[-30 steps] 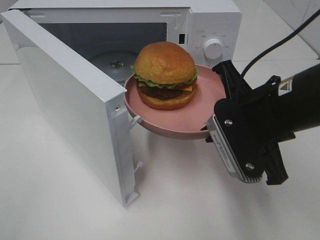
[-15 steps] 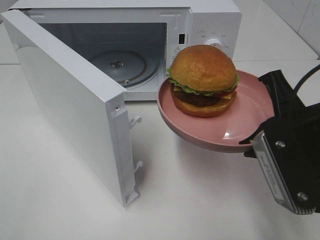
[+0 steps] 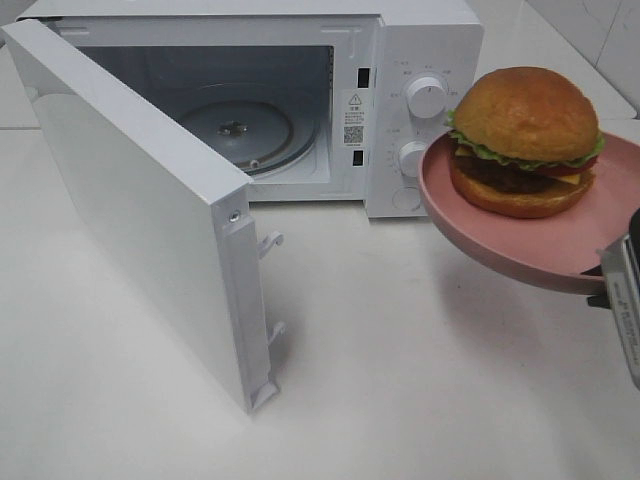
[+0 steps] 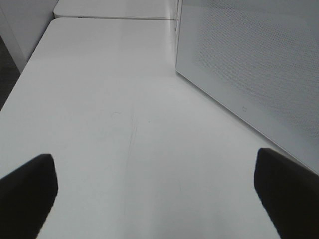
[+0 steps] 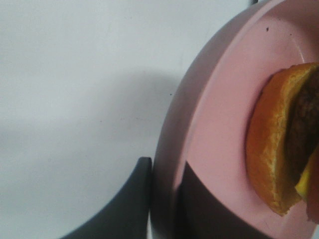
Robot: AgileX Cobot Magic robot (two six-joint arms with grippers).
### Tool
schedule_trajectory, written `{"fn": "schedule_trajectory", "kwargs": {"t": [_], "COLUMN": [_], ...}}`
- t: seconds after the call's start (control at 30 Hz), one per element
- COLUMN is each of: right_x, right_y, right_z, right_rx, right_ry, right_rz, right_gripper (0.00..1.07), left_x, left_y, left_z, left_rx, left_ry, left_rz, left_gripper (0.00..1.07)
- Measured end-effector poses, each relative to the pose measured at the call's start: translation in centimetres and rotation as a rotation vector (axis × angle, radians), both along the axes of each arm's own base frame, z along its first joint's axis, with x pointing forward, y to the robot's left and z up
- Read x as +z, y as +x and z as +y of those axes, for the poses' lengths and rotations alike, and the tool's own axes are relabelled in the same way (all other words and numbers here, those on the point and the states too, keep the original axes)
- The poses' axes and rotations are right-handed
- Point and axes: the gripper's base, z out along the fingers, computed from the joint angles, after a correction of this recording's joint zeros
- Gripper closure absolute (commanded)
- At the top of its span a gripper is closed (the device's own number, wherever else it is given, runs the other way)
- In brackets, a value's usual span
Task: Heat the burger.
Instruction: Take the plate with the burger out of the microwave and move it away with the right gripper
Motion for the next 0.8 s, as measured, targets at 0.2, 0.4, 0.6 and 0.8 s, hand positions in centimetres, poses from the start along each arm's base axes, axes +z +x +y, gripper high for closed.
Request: {"fn": "schedule_trajectory", "kwargs": {"t": [0.2,0.4,0.6,0.8], "right_x": [0.8,0.9,0.9,1.0], "right_y": [-1.0,-1.3,-1.3,-1.4], "right_z": [-1.5,-2.5,-3.5,-4.1], "right_rx": [-0.116,-0.269,-0.451,-0.561], "right_ry": [0.009,0.004,0.022,0.031], "right_rz": [-0.030,-0.016,-0.025,-0.036], "right_gripper": [1.07,1.07,1.07,1.07], "left_x": [0.0,0.0,0.0,0.0], "left_y": [0.0,0.0,0.0,0.0], "left_z": [0.0,0.0,0.0,0.0], "left_rx": [0.000,0.000,0.000,0.000], "left_ry": [0.000,0.000,0.000,0.000], "left_rz": [0.000,0.000,0.000,0.000], "left_gripper": [0.06,0.06,0.06,0.06]}}
